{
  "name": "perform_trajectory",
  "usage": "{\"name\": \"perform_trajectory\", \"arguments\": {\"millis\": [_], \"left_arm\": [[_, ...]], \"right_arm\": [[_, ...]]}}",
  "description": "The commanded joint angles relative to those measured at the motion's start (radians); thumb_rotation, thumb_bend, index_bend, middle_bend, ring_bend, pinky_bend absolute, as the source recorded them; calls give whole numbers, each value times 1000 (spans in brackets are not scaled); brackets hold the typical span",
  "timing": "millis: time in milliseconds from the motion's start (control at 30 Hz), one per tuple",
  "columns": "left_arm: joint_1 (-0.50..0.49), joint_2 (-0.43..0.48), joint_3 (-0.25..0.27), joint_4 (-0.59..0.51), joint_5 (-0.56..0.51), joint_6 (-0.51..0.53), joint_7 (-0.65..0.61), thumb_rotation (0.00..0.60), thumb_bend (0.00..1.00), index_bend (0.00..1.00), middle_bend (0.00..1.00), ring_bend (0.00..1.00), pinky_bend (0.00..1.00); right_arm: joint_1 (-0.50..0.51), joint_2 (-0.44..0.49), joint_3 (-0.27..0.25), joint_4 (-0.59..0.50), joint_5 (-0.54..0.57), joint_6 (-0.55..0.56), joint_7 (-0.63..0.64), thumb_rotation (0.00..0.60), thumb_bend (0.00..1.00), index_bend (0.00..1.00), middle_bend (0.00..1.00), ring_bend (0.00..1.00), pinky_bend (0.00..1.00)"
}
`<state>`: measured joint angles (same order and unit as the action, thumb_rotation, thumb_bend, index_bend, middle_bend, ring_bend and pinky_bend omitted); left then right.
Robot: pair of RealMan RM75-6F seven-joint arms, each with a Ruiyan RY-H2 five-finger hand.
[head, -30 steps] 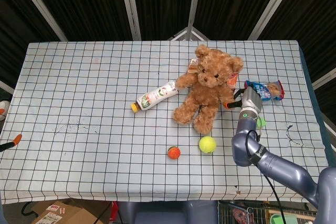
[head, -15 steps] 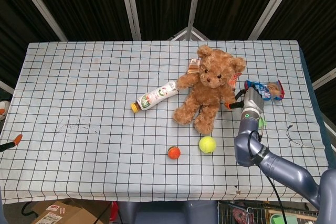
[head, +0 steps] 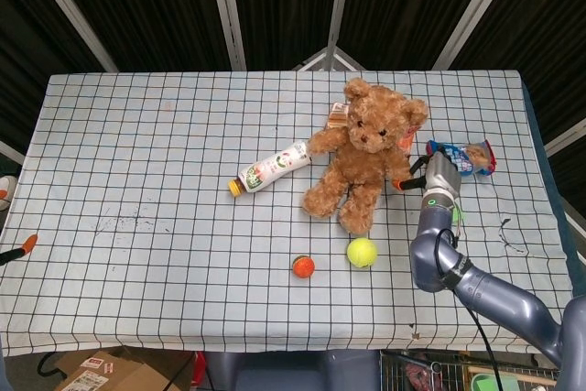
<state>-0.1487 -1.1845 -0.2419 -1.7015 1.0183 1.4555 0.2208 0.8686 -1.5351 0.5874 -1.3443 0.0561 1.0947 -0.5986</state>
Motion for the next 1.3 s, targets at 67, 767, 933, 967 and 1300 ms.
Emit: {"name": "perform_trajectory", "arguments": {"millis": [67, 767, 933, 967, 1300], "left_arm": [[-2, -1, 0, 2, -3, -4, 3, 600, 283, 232, 0, 0, 0], [-3, -1, 0, 0, -12, -6, 10, 600, 283, 236, 0, 0, 0], [0, 5, 0, -2, -10, -6, 1, 600, 283, 236, 0, 0, 0], [1, 6, -1, -2, -10, -6, -1, 600, 283, 236, 0, 0, 0], [12, 37, 4, -17, 3, -24, -48, 600, 283, 236, 0, 0, 0]], "right_arm": [[5, 15, 9, -32, -25, 17, 1, 600, 114, 686, 0, 0, 0], [-25, 73, 12, -98, 10, -54, 4, 600, 107, 23, 0, 0, 0], [-48, 119, -9, -126, 45, -72, -11, 600, 86, 0, 0, 0, 0], [-54, 131, -12, -135, 49, -77, -14, 600, 85, 0, 0, 0, 0], [-406, 450, -75, -476, -242, -154, 200, 600, 81, 0, 0, 0, 0]]}}
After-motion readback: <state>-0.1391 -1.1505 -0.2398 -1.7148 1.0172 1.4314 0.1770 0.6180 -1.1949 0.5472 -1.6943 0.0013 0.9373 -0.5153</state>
